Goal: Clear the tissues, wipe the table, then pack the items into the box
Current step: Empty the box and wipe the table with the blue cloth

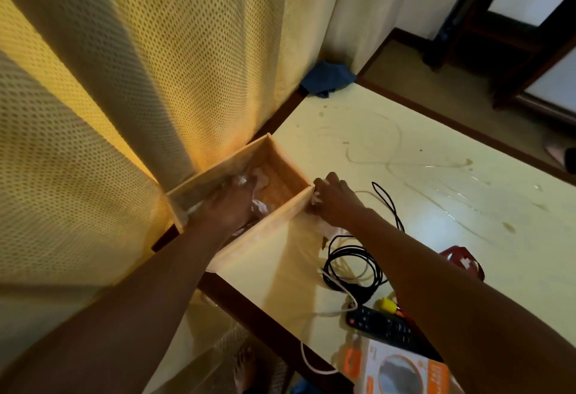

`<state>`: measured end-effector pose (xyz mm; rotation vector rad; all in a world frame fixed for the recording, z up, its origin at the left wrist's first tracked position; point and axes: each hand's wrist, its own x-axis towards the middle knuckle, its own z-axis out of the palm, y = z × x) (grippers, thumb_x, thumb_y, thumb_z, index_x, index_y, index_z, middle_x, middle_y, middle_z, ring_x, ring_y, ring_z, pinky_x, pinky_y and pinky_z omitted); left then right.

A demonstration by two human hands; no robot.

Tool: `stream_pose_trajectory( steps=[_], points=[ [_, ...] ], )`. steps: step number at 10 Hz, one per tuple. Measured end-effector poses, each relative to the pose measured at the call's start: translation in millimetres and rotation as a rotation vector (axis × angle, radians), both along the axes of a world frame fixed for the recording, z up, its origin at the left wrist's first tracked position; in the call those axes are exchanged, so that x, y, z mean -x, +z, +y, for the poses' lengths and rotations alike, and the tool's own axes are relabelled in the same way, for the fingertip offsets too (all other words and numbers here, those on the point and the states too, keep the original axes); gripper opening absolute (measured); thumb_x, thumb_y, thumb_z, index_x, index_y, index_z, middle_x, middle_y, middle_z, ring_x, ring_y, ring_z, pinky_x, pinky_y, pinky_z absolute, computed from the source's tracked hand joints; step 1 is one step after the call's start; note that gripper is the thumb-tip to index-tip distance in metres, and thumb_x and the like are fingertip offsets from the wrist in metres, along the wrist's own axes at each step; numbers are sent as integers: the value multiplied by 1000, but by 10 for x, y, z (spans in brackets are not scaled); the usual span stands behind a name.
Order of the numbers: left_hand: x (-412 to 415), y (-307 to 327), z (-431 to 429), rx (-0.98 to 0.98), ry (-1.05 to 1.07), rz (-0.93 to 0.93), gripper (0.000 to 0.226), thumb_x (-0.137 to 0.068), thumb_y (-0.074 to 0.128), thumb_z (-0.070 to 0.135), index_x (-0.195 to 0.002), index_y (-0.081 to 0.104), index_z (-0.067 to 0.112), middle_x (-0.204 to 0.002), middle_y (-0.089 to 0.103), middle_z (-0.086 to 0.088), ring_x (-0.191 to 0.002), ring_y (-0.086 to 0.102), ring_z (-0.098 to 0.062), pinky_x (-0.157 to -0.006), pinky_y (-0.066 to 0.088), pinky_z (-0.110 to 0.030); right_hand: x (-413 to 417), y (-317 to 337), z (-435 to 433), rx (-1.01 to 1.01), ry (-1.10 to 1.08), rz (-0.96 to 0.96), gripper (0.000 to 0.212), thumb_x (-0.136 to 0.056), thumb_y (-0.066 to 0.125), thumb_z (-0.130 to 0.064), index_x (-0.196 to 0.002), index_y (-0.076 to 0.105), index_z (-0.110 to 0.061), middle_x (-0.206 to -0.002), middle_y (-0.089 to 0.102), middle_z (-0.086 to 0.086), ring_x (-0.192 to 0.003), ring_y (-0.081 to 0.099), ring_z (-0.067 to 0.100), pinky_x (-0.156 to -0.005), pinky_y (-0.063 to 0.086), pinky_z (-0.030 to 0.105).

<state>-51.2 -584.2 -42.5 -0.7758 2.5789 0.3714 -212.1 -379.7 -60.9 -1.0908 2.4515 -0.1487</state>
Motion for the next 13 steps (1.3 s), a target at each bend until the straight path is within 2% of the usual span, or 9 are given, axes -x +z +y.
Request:
stream_pose_trajectory(
  steps=[1, 2, 4, 5, 7, 10, 11, 12, 13],
  points=[
    [-47, 233, 82, -33, 19, 23, 70, -91, 70, 45, -151, 42, 23, -154, 37, -17, -133, 49, -40, -105, 45, -47, -65, -39, 29, 69, -2, -26, 35, -96, 64, -25, -126, 55, -9, -126, 50, 15, -108, 60, 39, -87, 47, 41],
    [-45, 155, 62, -123, -19, 64, 44, -94, 69, 38, -133, 59, 19, -138, 53, -12, -119, 57, -31, -95, 47, -38, -60, 21, 95, 96, -41, -110, 29, -92, 67, -18, -119, 59, -10, -118, 59, 13, -105, 63, 35, -82, 48, 37],
    [-123, 239, 134, -362, 204, 337, 18, -94, 70, 37, -95, 67, 19, -95, 70, 0, -90, 68, -18, -72, 51, -31, 68, 421, 243, 392, -367, -287, 11, -89, 64, -16, -96, 72, -18, -91, 73, 0, -86, 67, 21, -72, 46, 30],
    [-161, 417, 176, -402, 306, 411, 12, -97, 69, 34, -103, 60, 28, -98, 65, 7, -93, 64, -10, -68, 44, -19, 193, 505, 244, 488, -392, -340, 25, -88, 60, -7, -94, 73, -27, -88, 69, -15, -82, 63, 4, -69, 46, 23],
    [-319, 711, 268, -458, 417, 604, 23, -87, 72, 7, -92, 60, 27, -95, 65, 12, -90, 61, -6, -70, 45, -24, 216, 257, -51, 287, -200, -196, 27, -88, 76, -21, -115, 72, -24, -113, 65, 5, -104, 63, 22, -79, 38, 23],
    [-483, 794, 142, -342, 428, 660, 33, -82, 60, -9, -79, 65, 23, -84, 71, 16, -86, 64, -1, -71, 46, -25, 112, 142, -50, 116, -81, -67, 21, -97, 55, -18, -114, 63, -9, -116, 63, 14, -107, 62, 34, -80, 43, 32],
    [-409, 759, 158, -306, 396, 613, 35, -82, 58, -10, -78, 63, 24, -85, 69, 11, -85, 64, -10, -66, 45, -24, 205, 253, 72, 190, -180, -127, 11, -91, 62, -20, -99, 64, -13, -103, 71, 7, -100, 65, 29, -73, 40, 27],
    [-277, 613, 138, -217, 341, 515, 26, -87, 65, 3, -87, 62, 29, -98, 67, 11, -92, 64, -12, -79, 56, -35, 261, 429, 203, 284, -265, -222, 10, -90, 63, -14, -97, 70, -18, -86, 65, -11, -88, 64, 18, -63, 39, 20],
    [-120, 462, 117, -98, 226, 390, 26, -90, 68, 27, -115, 61, 29, -114, 65, 3, -104, 64, -21, -90, 56, -45, 270, 515, 313, 361, -369, -335, 21, -91, 60, -14, -85, 71, -30, -84, 67, -17, -86, 63, 9, -65, 44, 22]
  ],
)
